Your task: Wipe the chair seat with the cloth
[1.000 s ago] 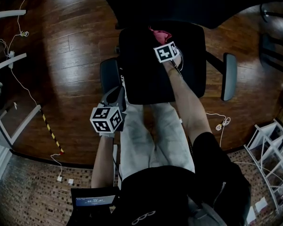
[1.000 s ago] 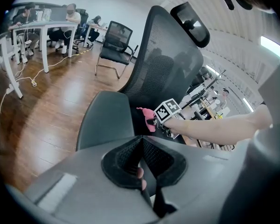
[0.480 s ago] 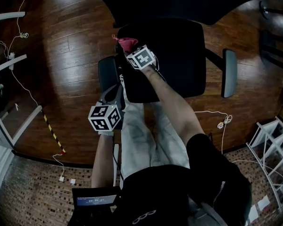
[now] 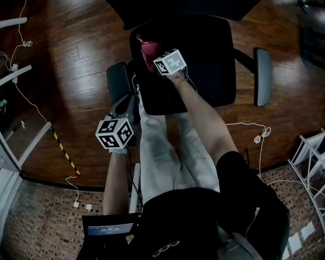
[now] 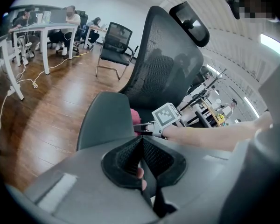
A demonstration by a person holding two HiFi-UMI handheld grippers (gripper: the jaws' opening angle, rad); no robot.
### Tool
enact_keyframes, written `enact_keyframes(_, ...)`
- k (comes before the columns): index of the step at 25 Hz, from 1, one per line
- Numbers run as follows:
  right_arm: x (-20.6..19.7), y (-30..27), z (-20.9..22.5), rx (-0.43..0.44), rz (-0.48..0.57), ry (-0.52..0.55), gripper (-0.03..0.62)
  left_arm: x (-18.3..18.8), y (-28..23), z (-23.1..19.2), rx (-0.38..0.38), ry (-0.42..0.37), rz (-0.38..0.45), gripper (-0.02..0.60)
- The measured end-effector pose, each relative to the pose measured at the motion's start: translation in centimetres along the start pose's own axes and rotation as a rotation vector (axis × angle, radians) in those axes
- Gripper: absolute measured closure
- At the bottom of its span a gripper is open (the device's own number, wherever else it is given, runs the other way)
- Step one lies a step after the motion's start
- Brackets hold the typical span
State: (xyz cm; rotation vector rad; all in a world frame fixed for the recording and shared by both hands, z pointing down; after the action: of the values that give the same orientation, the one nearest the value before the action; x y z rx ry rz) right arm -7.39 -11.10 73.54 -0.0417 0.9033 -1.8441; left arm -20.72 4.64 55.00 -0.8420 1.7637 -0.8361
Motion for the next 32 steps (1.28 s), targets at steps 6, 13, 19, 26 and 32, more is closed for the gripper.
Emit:
enact_keyframes(6, -2.0, 5.0, 4.5, -0.128, 0.006, -0.046, 0.525, 0.0, 0.1, -0.2, 0.009, -0.007, 0.005, 0.588)
enact_keyframes(13, -4.7, 12.8, 9.4, -0.314, 0.004, -0.082, 0.525, 0.1, 0.1, -0.2, 0.018, -0.012, 0.008, 0.588)
enact_keyframes(19, -7.1, 20.5, 12.7, -0.516, -0.003, -0.117, 0.525, 0.0, 0.0, -0.1, 0.023, -0.016, 0.009, 0.588)
enact_keyframes(26, -8.5, 26.3, 13.3, -0.782, -0.041, -0.18, 0.525, 0.0, 0.1, -0.1, 0.026, -0.019, 0.012, 0.588)
enact_keyframes(32, -8.7, 27.3, 12.6, -0.926, -0.094, -0.17, 0.525, 0.0, -0.1, -0.1, 0.019, -0.014, 0.009, 0.588)
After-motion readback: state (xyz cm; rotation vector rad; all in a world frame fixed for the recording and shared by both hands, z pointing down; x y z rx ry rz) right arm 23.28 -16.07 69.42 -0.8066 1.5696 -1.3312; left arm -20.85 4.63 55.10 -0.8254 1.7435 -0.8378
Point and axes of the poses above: the fingertips, and each gripper's own axes: y backward along the fingers, z to its right, x out of its top, the point moved 8 cm from there along y, backward along the fingers, and after that the axes turned 14 degrees about x, right-handed, at the moved point
